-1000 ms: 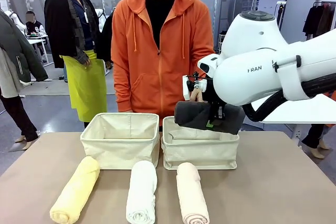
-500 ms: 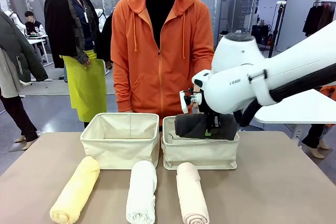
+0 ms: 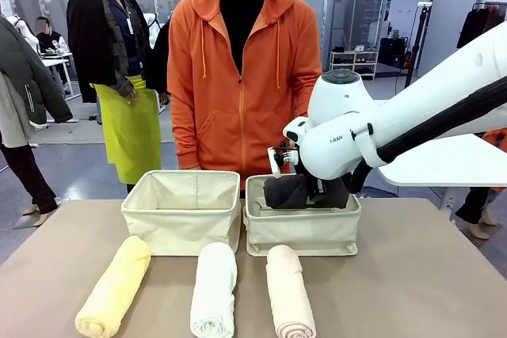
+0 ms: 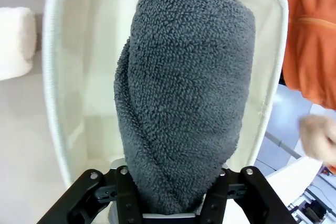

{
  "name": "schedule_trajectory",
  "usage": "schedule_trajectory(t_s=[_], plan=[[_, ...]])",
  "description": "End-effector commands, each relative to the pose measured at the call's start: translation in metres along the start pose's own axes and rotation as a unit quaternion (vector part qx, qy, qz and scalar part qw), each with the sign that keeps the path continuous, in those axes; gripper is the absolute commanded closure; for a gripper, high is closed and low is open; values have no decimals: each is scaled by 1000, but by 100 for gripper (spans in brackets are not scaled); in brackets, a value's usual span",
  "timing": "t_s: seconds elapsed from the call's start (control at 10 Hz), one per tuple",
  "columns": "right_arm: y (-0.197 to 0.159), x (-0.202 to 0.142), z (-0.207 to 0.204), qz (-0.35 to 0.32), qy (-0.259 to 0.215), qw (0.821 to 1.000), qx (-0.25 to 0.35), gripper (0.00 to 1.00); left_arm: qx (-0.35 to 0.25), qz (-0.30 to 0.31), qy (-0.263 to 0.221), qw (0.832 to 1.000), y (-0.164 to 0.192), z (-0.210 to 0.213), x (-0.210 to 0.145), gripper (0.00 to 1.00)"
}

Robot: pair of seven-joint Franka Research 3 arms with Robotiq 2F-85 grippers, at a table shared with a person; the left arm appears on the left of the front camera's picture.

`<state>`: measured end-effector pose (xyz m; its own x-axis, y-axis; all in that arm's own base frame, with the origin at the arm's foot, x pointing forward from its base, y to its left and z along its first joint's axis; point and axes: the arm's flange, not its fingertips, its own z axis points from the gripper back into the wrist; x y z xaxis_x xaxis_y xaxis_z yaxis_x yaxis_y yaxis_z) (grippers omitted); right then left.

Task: Divide the towels into two baskets.
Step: Pick up one hotel-folded towel and place it in the Fabric basket indicated by the person.

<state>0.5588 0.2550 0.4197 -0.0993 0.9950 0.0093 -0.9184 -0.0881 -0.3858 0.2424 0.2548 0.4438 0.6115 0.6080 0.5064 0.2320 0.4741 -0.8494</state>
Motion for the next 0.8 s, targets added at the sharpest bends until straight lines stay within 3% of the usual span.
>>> schedule_trajectory(t_s=[0.0, 0.3, 0.6, 0.7], plan=[[-16, 1, -20, 10, -11, 1000, -25, 59, -9, -1, -5, 1000, -1, 2, 1, 0], [-31, 2, -46, 7, -20, 999, -29, 51, -9, -1, -5, 1000, -1, 2, 1, 0], [-33, 6, -53, 9, -13, 1000, -20, 0, -9, -1, -5, 1000, -1, 2, 1, 0], [-31, 7, -51, 7, -11, 1000, -18, 0, -9, -1, -5, 1000, -1, 2, 1, 0]])
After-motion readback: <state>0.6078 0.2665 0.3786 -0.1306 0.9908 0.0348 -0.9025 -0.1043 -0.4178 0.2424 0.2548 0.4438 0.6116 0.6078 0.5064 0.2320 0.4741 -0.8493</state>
